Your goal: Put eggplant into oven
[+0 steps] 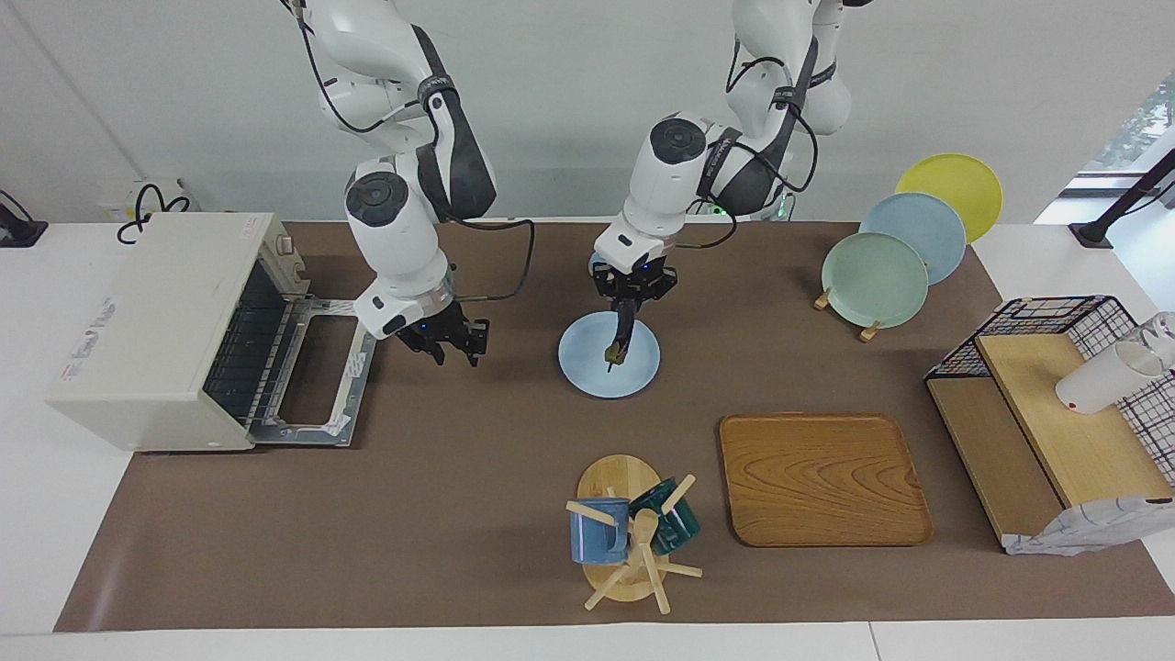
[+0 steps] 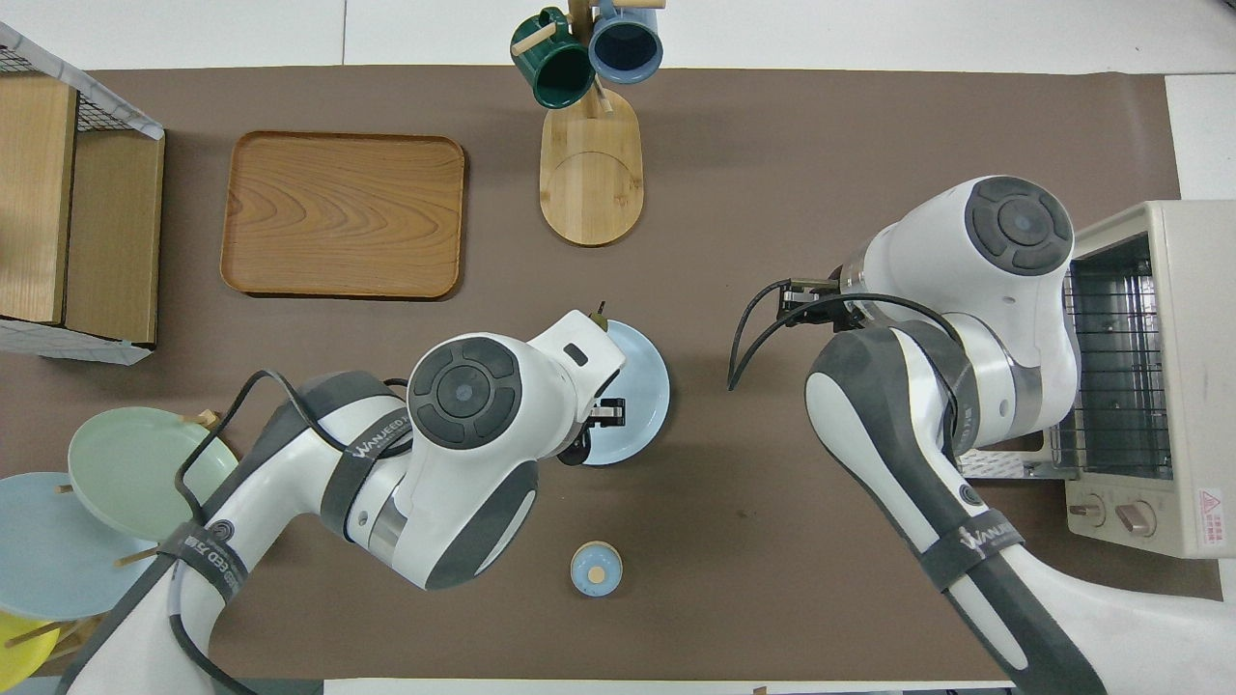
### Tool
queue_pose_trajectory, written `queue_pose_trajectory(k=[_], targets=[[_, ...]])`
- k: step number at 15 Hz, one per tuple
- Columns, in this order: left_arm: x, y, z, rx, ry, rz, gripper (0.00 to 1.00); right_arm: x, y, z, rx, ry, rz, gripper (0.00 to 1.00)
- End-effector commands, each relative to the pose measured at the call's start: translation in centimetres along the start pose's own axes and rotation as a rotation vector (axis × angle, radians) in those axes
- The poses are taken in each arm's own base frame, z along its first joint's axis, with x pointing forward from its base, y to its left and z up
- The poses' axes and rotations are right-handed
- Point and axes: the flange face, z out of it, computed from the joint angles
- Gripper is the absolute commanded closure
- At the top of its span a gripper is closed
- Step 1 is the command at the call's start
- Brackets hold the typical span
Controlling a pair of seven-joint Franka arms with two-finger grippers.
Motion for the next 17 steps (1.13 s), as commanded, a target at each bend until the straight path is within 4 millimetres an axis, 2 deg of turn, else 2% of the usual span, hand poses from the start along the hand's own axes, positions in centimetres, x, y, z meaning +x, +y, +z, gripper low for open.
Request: queue_pose_trajectory(k=[1,3,6,7,8,11,12,14,15,17], targets=[[-0.5,0.5,2.5,-0.022,0.012,-0.029,1.0,0.4,-0.2,-0.8,0.035,0.006,0.009,0.47],[-0.3,1.2,4.6,-0.035,0.026,-0.046,1.0,0.2,-0.8,-0.7,0.035,0.001,0.0,0.48],[-0.4,1.2,4.9,-0.031,0.021,-0.033,1.0,0.1,-0.8,-0.8,0.035,0.0,0.0,0.43],[-0.3,1.2,4.9,-0.028,0.018,-0.024,0.68,0.1,-0.8,-0.8,0.034,-0.003,0.002,0.43],[-0.3,1.0,5.0,-0.024,0.014,0.0,0.01,0.2,-0.9,-1.0,0.034,-0.001,0.0,0.44],[0.0,0.3,4.1,-0.015,0.002,0.057,0.0,0.6,-1.2,-1.6,0.035,-0.004,-0.001,0.43],[0.6,-0.6,3.5,-0.006,-0.011,0.049,0.0,0.5,-1.1,-1.7,0.034,-0.008,-0.001,0.43],[1.5,-2.1,0.9,-0.001,-0.016,0.056,0.0,0.5,-1.4,-1.6,0.033,-0.008,-0.009,0.43],[2.8,-3.8,-0.7,-0.002,-0.014,0.051,0.0,-0.2,-3.0,-1.5,0.034,-0.004,-0.04,0.37],[5.2,-6.8,-3.8,0.002,-0.026,0.055,0.0,-1.4,-5.5,-1.3,0.026,0.005,-0.088,0.34]])
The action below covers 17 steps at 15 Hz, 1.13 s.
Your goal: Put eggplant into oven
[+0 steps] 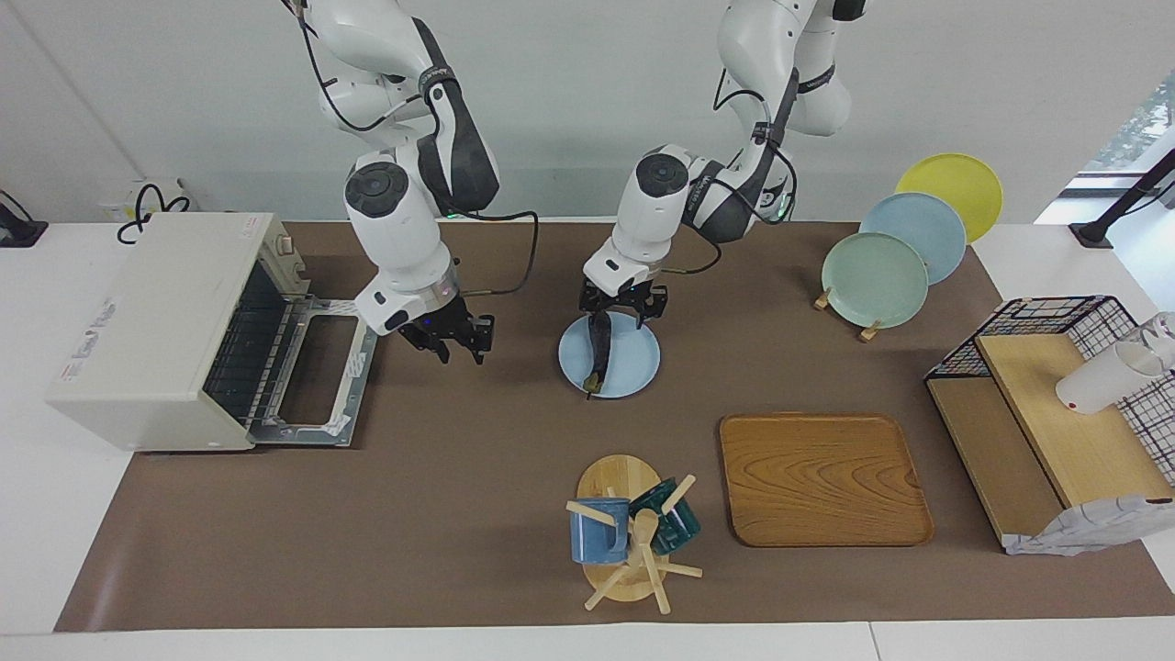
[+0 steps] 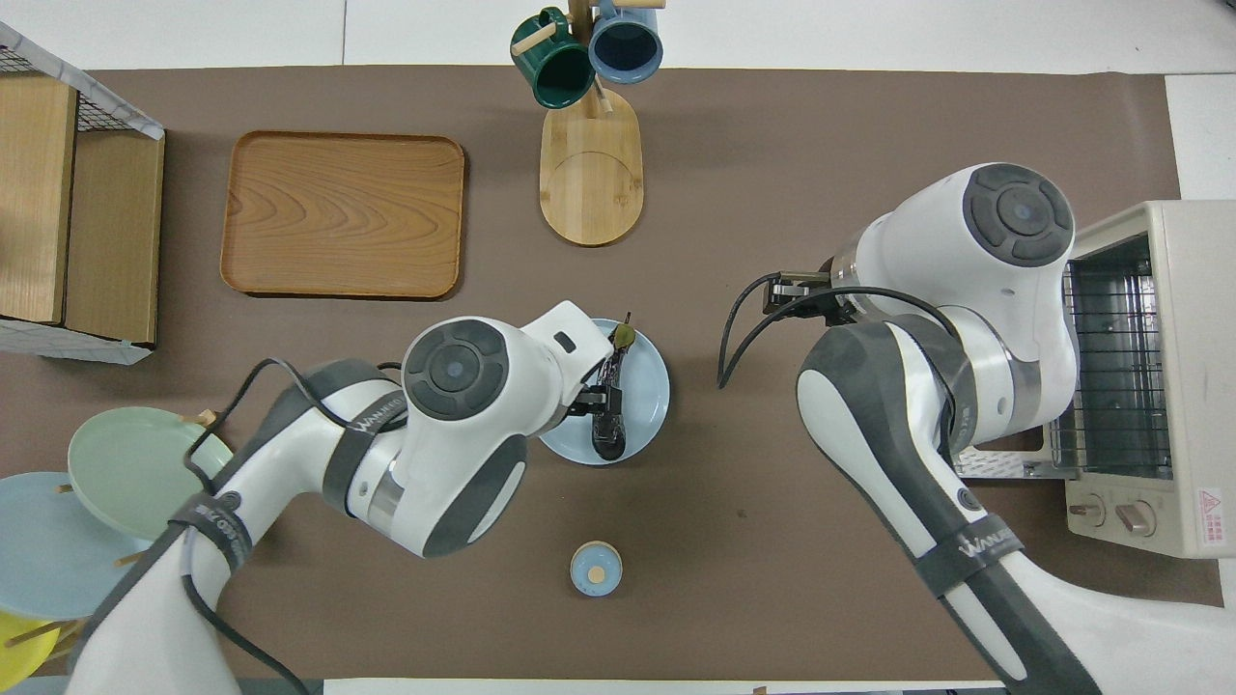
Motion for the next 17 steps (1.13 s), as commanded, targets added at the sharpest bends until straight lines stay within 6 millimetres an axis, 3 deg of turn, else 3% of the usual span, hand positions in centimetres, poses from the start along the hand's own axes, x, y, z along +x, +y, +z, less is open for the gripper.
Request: queue_pose_trajectory(k=[1,5,9,10,12,14,15,17], targets=[[2.9,-5.2,-5.0,-0.005,-0.027,0.009,0.0,-1.4,-4.2,0.1,0.01,0.002,-0.068,0.33],[6.4,-13.6,-9.6,-0.013,-0.021,0.009,0.0,-3.5,-10.8,-1.1,0.03,0.03,-0.071,0.33],[7.7,-21.7,-13.3,-0.017,-0.024,0.037,0.0,-4.1,-20.6,-1.0,0.021,0.048,-0.058,0.33],[7.8,-23.0,-14.1,-0.016,-0.021,0.034,0.0,-4.3,-23.6,0.0,-0.003,0.057,-0.058,0.34],[7.5,-24.3,-15.8,-0.008,-0.012,0.019,0.0,-5.7,-28.1,4.2,-0.049,0.078,-0.051,0.35],[6.6,-25.0,-17.5,0.01,-0.002,0.009,0.0,-5.6,-29.4,5.2,0.005,0.14,-0.056,0.42],[6.2,-25.6,-18.3,0.038,-0.003,0.007,0.0,-6.7,-30.7,6.4,0.013,0.149,-0.081,0.44],[5.6,-26.0,-20.5,0.054,-0.008,0.001,0.0,-10.5,-34.1,11.9,-0.046,0.149,-0.176,0.45]])
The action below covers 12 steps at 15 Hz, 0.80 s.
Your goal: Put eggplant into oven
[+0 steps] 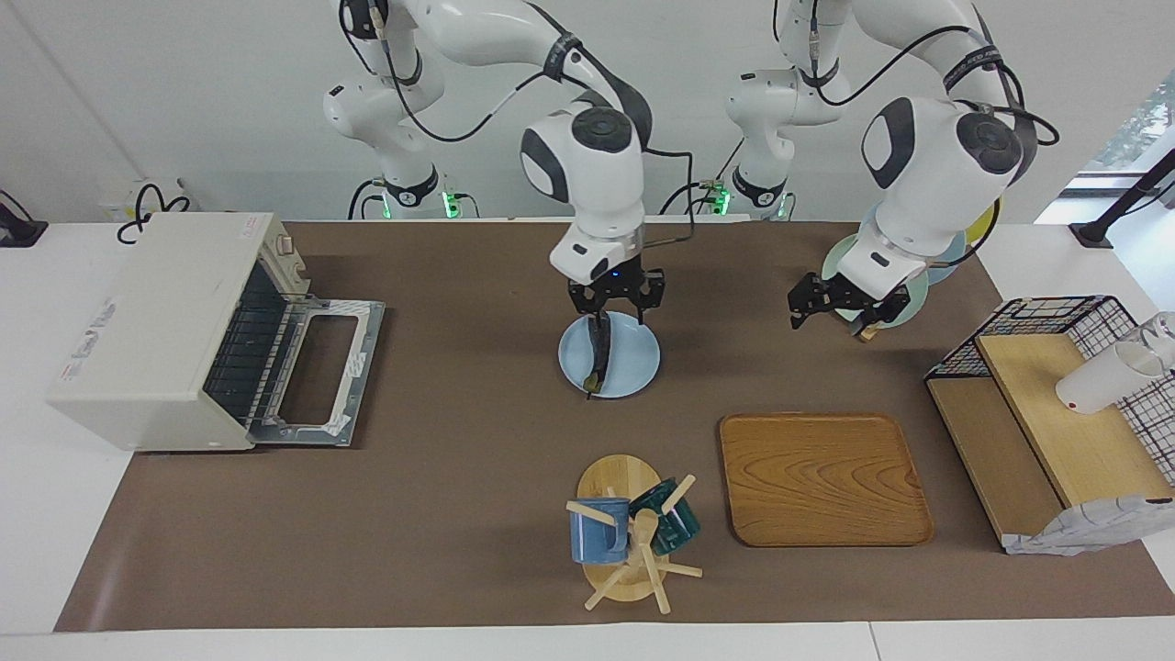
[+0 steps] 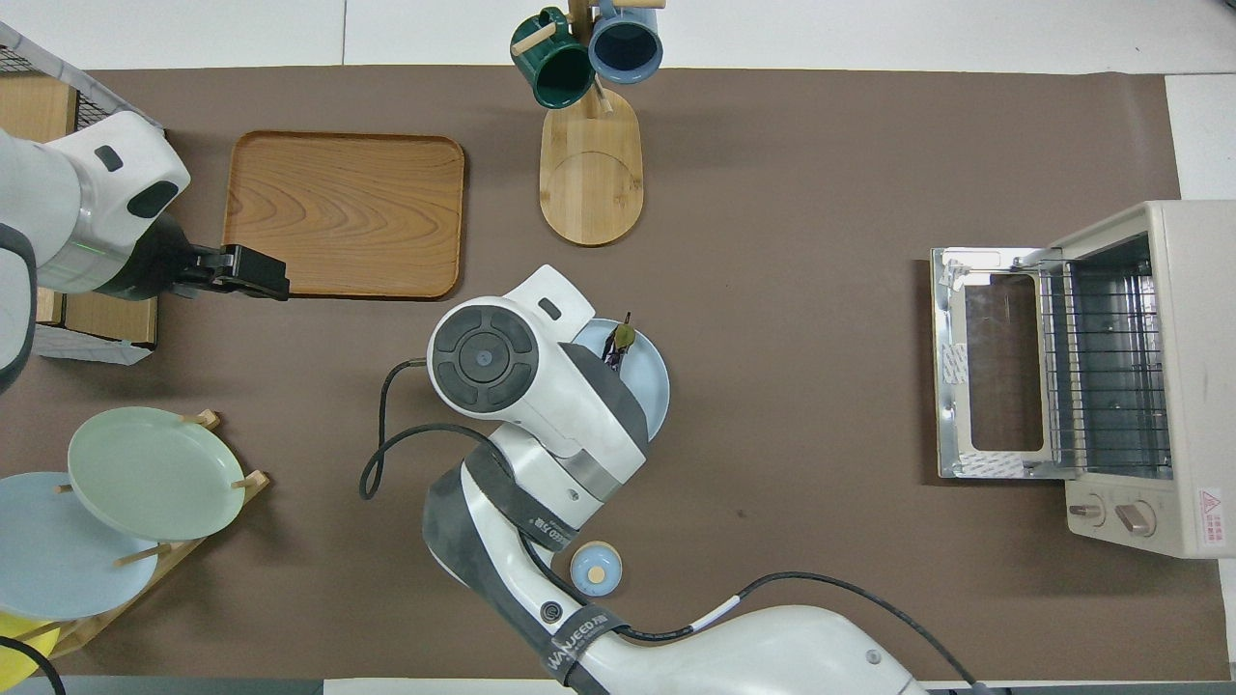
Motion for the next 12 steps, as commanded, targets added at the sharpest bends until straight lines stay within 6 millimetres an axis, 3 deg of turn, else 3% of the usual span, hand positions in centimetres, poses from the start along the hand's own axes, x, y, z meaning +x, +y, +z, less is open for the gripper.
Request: queue_pose_trajectory(k=[1,8,12], targets=[[-1.3,-1.3,-3.6,0.026,-0.017,-0.015,0.0,-2.3,-3.2,4.0,-0.063,0.045,-0.082,0.45],[-2.8,-2.5,-7.5,0.105,-0.086,-0.032,0.0,-2.1,-2.4,3.9,-0.151,0.071,-0.136,0.45],[-4.0,-2.0,-9.1,0.141,-0.085,-0.024,0.0,-2.3,-2.3,4.2,-0.148,0.063,-0.133,0.46]])
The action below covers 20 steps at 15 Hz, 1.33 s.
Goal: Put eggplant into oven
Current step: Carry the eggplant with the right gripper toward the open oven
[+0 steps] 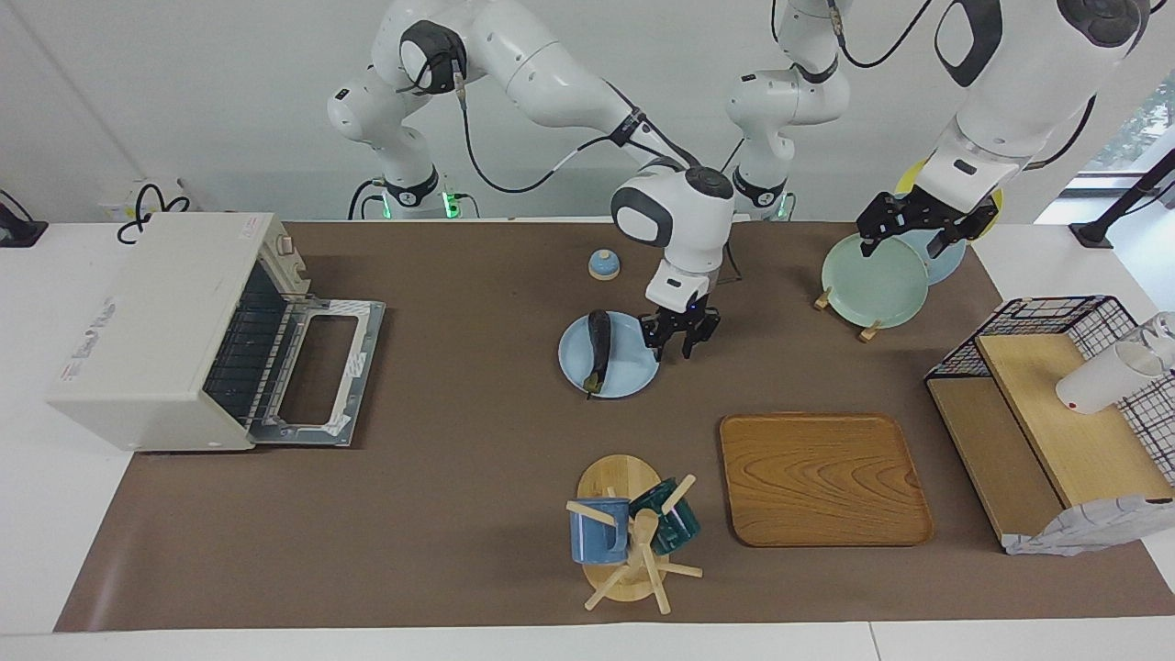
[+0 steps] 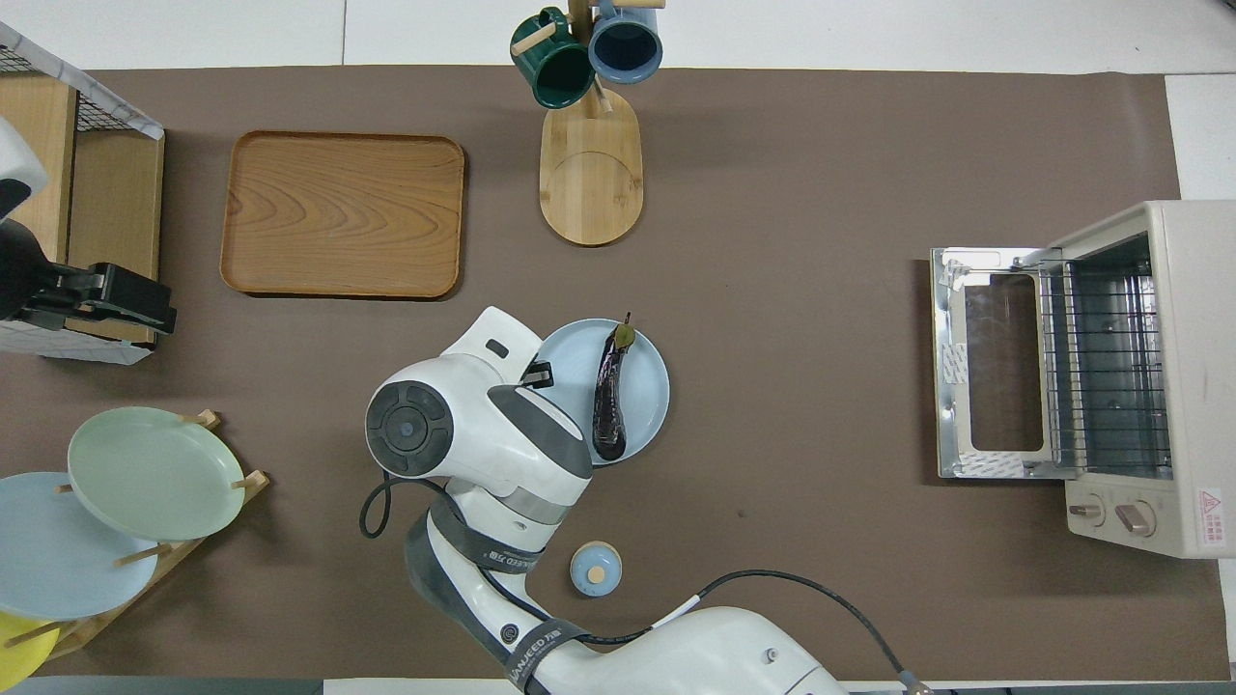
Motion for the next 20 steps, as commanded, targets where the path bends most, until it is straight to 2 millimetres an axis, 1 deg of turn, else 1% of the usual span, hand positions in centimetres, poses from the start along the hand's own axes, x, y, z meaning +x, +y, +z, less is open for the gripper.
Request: queue_pose_trajectory(k=[1,3,5,6,7,9,10,11,12,13,14,15,16,19,20], targets=[[-1.1,0.5,-0.7,0.038,-0.005,0.007,0.0,0.1,0.3,0.0,-0.008,-0.014,0.004,0.47],[-1.5,0.3,-0.5,0.034,0.003,0.001,0.0,-0.4,0.3,0.3,-0.024,-0.036,0.006,0.5],[-1.4,0.1,-0.5,0.022,0.016,-0.003,0.0,-0.8,0.4,0.7,-0.041,-0.053,0.032,0.51],[-1.2,0.2,-0.6,-0.003,0.03,-0.004,0.0,-1.1,0.5,1.0,-0.044,-0.058,0.035,0.51],[-0.9,-0.3,-0.8,-0.025,0.052,-0.016,0.0,-1.1,0.6,1.0,-0.043,-0.058,0.038,0.51],[-0.1,-0.5,-1.0,-0.031,0.107,-0.02,0.0,-1.3,0.8,1.3,-0.047,-0.062,0.049,0.52],[0.0,-0.5,-0.8,-0.031,0.107,-0.02,0.0,-1.5,0.9,1.4,-0.048,-0.064,0.049,0.53],[0.1,-0.4,-0.2,-0.03,0.1,-0.014,0.0,-1.7,1.1,1.8,-0.052,-0.07,0.048,0.53],[0.2,-0.3,0.2,-0.029,0.092,-0.01,0.0,-1.9,1.2,1.8,-0.054,-0.072,0.047,0.55],[0.4,-0.3,0.5,-0.026,0.086,-0.011,0.0,-1.9,1.3,1.9,-0.055,-0.074,0.047,0.62],[0.6,-0.4,0.7,-0.02,0.084,-0.011,0.0,-2.0,1.3,1.9,-0.057,-0.076,0.047,0.77],[0.9,-0.5,0.9,-0.02,0.083,-0.01,0.0,-1.9,1.4,2.0,-0.058,-0.078,0.049,0.98],[0.8,-0.6,0.8,-0.02,0.073,-0.011,0.0,-1.9,1.5,2.0,-0.059,-0.079,0.051,1.0],[1.0,-0.5,0.0,-0.009,0.043,-0.007,0.0,-1.8,1.7,1.8,-0.074,-0.089,0.049,1.0],[0.8,-0.4,0.0,-0.009,0.038,-0.008,0.0,-1.6,1.9,1.4,-0.091,-0.094,0.038,1.0]])
